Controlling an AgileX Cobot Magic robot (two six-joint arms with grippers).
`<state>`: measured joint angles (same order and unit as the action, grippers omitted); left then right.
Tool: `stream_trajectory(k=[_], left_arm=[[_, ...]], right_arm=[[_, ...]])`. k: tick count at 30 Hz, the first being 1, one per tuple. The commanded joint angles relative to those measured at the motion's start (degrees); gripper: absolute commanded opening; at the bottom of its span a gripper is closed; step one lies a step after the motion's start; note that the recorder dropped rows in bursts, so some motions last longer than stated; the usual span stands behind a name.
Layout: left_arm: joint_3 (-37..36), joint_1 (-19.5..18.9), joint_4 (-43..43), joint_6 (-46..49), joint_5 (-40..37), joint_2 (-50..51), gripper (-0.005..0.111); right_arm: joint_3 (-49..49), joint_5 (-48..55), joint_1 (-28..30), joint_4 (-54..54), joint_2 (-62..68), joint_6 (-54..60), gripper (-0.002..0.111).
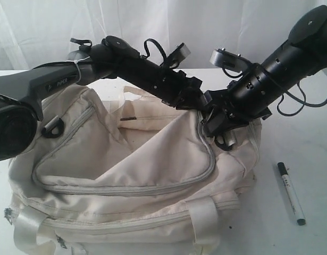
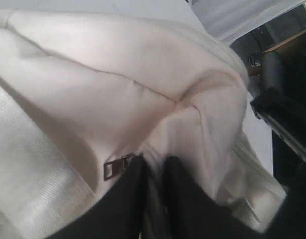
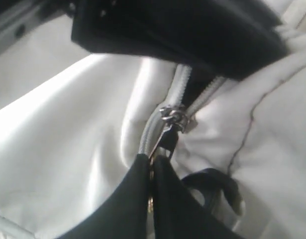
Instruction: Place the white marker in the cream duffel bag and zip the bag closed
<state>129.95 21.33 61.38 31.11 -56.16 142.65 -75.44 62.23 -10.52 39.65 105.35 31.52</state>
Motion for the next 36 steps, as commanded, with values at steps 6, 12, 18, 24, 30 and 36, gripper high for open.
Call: stream_trajectory(k=[6,12,18,24,30,36], left_arm=[[0.7,-0.7,-0.6,2.4,3.3,0.0,0.055],[0.7,-0.7,-8.3,3.3,-1.8,0.0,0.053],[0.8,-0.7,-17.0,-3.3,-6.3,0.0,0.06],[0.8,-0.1,-15.9,-2.7,-7.7,0.0,0.06],[3.4,-0.1,-15.3,-1.4,-7.3,0.0,0.06],[8.7,0.1,-11.9,-2.8,-11.3,0.0,0.06]], right_arm=[[0.8,7.7,-1.1,-0.9,-0.8,1.4,0.0],[0.8,7.7,-1.1,-0.9,-0.8,1.6,0.0],[0.8,7.7,-1.1,-0.9,-0.8,1.8,0.0],[0.8,7.7,-1.1,-0.9,-0.8,1.8,0.0],[0.8,7.7,-1.1,-0.9,-0.8,3.0,0.0],[0.8,7.7,-1.1,-0.9,-0.8,3.1,0.0]])
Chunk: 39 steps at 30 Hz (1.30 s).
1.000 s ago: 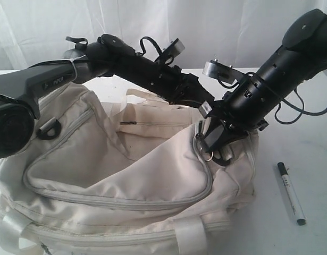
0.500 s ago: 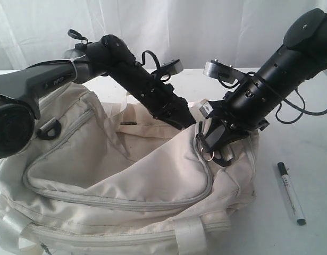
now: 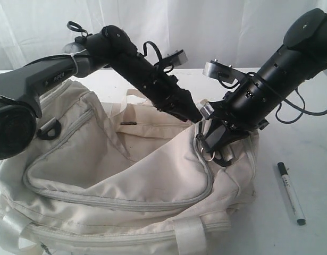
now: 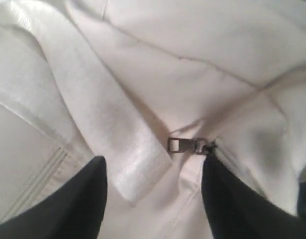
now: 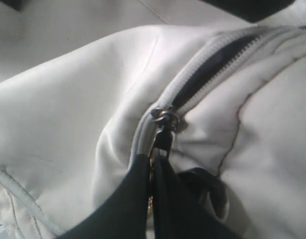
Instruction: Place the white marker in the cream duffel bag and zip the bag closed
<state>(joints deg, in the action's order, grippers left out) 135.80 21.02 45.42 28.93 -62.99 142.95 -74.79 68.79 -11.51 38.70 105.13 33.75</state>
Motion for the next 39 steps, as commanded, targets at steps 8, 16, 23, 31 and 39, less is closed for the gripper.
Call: stream_trajectory(k=[8,16,23,31,39], left_arm=[[3.4,0.5,5.1,0.4,-7.0,-0.3,0.06],[3.4,3.9,-3.3,1.0,-7.0,0.4,0.06],[3.4,4.3,-3.5,1.4,-6.5,0.9,0.047],[3.4,4.3,-3.4,4.4,4.0,1.0,0.0],[3.4,4.3,-2.7,4.5,4.1,1.1,0.0]], right_arm=[[0.2,1.2,-0.1,0.1,-0.6,0.9,0.0],[0.2,1.2,-0.1,0.1,-0.6,0.9,0.0],[0.2,1.2,-0.1,0.1,-0.6,1.8,0.0],[0.2,1.2,-0.1,0.1,-0.6,2.0,0.0],[0.2,1.2,-0.1,0.5,-0.6,1.9,0.0]])
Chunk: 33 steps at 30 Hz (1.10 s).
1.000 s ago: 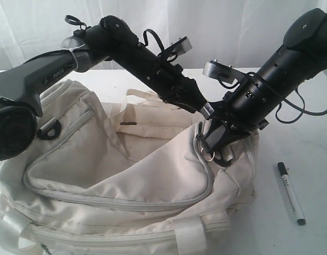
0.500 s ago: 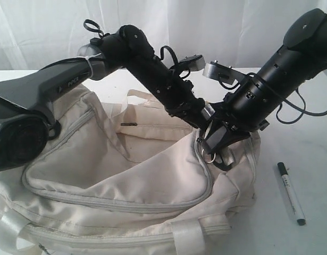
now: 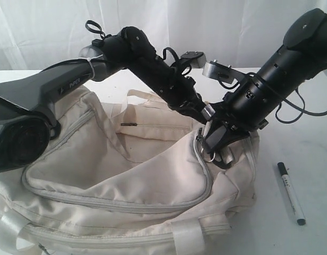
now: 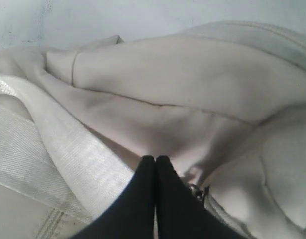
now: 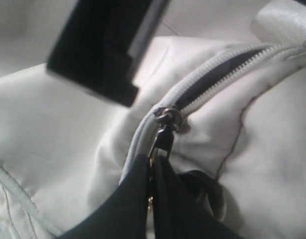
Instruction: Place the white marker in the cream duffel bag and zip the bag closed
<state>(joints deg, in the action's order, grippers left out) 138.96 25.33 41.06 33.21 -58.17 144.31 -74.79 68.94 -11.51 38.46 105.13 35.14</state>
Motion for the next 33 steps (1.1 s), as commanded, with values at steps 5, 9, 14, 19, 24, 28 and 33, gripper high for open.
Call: stream_trajectory(k=[5,9,14,19,24,28,33], left_arm=[[0.2,0.0,1.6,0.2,-2.7,-0.2,0.0],[0.2,0.0,1.5,-2.9,-4.3,-1.0,0.0],[0.2,0.0,1.4,-5.2,-2.3,-5.0,0.0],[0.2,0.0,-3.9,-9.1,-5.9,-5.7,0.0],[0.2,0.0,-8.7,-12.8,-6.4,-8.0,0.0],[0.2,0.0,-9.4,-14.2,-8.1,-8.2,0.0],[-6.6,0.1,-10.2,-14.8,-5.6,-12.5,0.0]], right_arm=[[0.2,1.0,-0.1,0.7,-0.6,0.5,0.0],[0.2,1.0,-0.1,0.6,-0.6,0.5,0.003],[0.2,1.0,-0.1,0.5,-0.6,0.6,0.032],[-2.8,1.0,2.5,-0.7,-2.4,-1.7,0.033],[-5.2,1.0,9.2,-2.0,-5.6,-5.7,0.033],[-5.1,0.4,12.2,-2.5,-5.6,-5.9,0.033],[-5.1,-2.7,12.8,-3.5,-5.6,-5.3,0.043]])
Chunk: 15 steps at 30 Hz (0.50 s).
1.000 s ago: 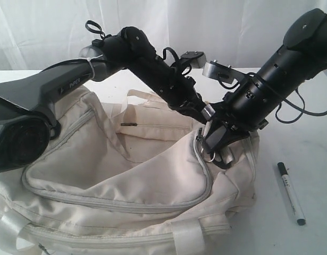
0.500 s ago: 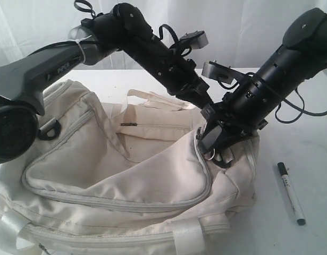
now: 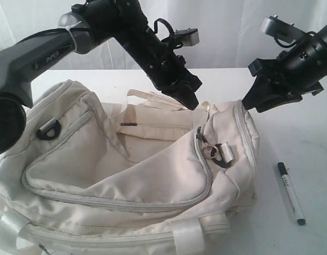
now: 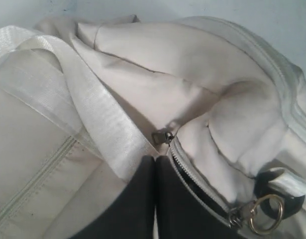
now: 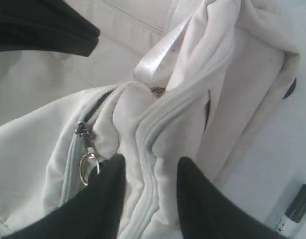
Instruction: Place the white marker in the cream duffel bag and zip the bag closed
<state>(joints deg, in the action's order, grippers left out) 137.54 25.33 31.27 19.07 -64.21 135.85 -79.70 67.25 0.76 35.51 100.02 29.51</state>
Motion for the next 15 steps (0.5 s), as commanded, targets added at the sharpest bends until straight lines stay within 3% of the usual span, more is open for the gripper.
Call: stream_trajectory(k=[1,3,7,11,15], left_arm=[[-7.2,0.1,-0.4,-0.4,0.8,-4.9,0.0],[-14.2,0.6,-0.4,0.5,4.5,-8.5,0.0],[-35.3,4.8,1.0,1.3,22.9,-20.4,0.0],[-40.8,7.1,4.3,5.1,22.3,-22.5,0.0],[-40.9,9.1,4.2,9.0,20.9,-21.9,0.018]], right_arm=[[-0.2,-1.1,0.5,-0.5,-0.5,0.5,0.047],[-0.2,-2.3,0.5,-0.6,-0.5,0.9,0.057],[-0.2,-2.2,0.3,1.5,0.3,0.9,0.057],[-0.2,-1.8,0.3,6.9,4.5,0.9,0.057],[-0.2,-1.7,0.3,8.6,7.4,1.4,0.056]])
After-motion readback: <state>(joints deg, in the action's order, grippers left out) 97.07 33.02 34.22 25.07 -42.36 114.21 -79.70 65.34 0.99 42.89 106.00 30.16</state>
